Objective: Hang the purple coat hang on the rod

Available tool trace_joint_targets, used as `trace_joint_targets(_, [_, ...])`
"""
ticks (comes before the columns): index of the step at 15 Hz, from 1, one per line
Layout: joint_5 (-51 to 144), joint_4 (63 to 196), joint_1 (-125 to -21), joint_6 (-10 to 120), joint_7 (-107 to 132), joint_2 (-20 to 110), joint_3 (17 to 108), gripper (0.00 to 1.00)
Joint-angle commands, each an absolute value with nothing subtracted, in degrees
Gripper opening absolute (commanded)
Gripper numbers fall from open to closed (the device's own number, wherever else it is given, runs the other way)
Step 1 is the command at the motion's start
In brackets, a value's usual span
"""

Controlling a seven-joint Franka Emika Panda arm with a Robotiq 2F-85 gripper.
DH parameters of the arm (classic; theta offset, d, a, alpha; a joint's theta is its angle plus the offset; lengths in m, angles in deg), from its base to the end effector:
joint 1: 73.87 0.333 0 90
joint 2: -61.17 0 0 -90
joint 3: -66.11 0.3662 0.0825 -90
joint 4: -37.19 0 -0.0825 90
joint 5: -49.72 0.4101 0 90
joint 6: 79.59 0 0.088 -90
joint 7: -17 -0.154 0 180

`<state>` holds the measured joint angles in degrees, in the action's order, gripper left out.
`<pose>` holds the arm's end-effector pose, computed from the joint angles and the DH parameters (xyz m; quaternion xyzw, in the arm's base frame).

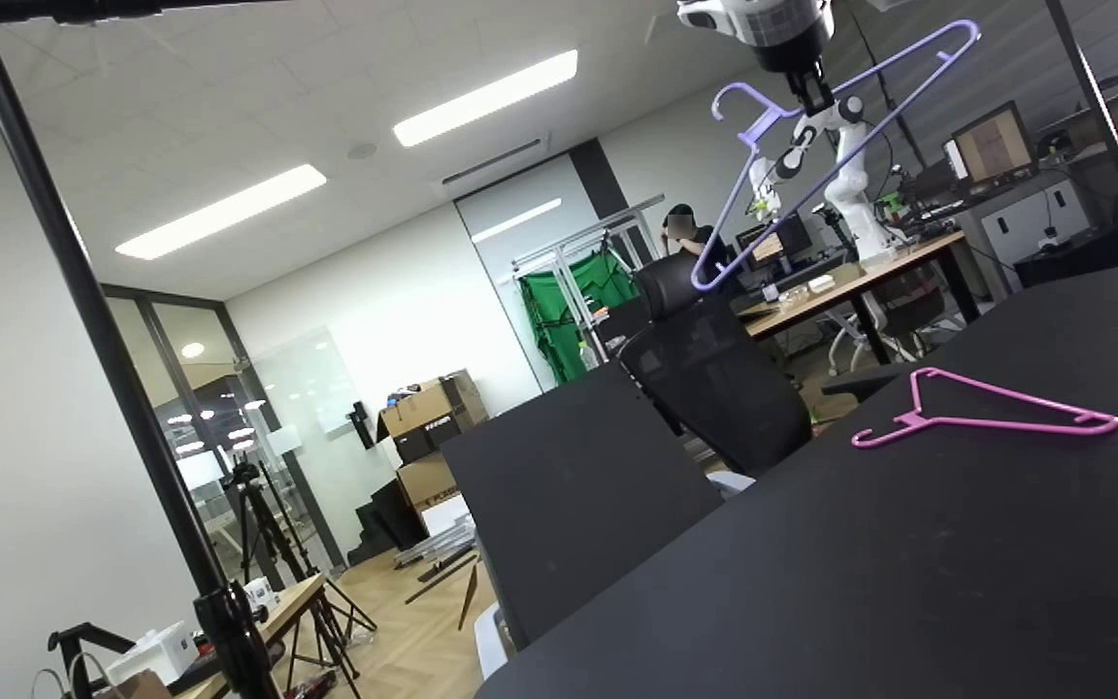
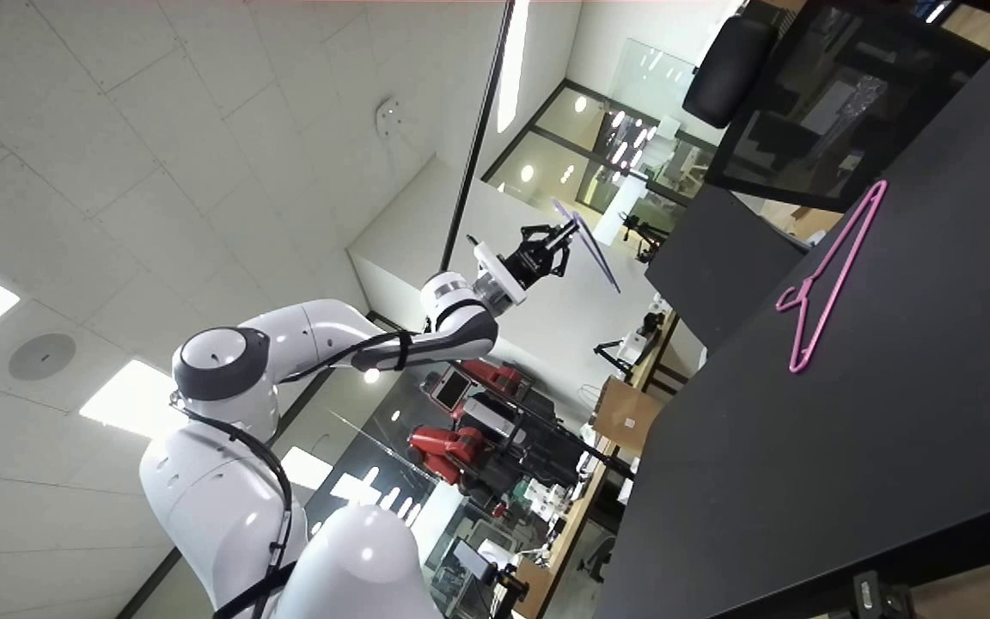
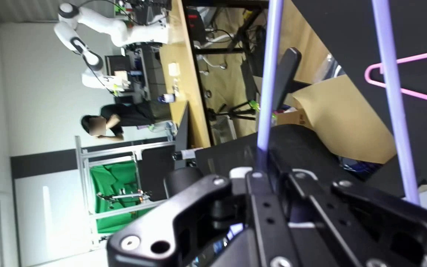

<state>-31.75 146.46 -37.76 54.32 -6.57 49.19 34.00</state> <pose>0.6888 0.0197 0.4635 0.7769 0.2700 0.2085 0.5292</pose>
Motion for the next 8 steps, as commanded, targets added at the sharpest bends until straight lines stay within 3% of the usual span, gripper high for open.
trace_joint_targets(1, [-38.73,145.96,-49.55,42.09,-15.25,52.22,48.69,0.02])
trace_joint_targets(8, [-42.0,142.53,-61.32,20.93,-24.86,51.81,63.82,0.02])
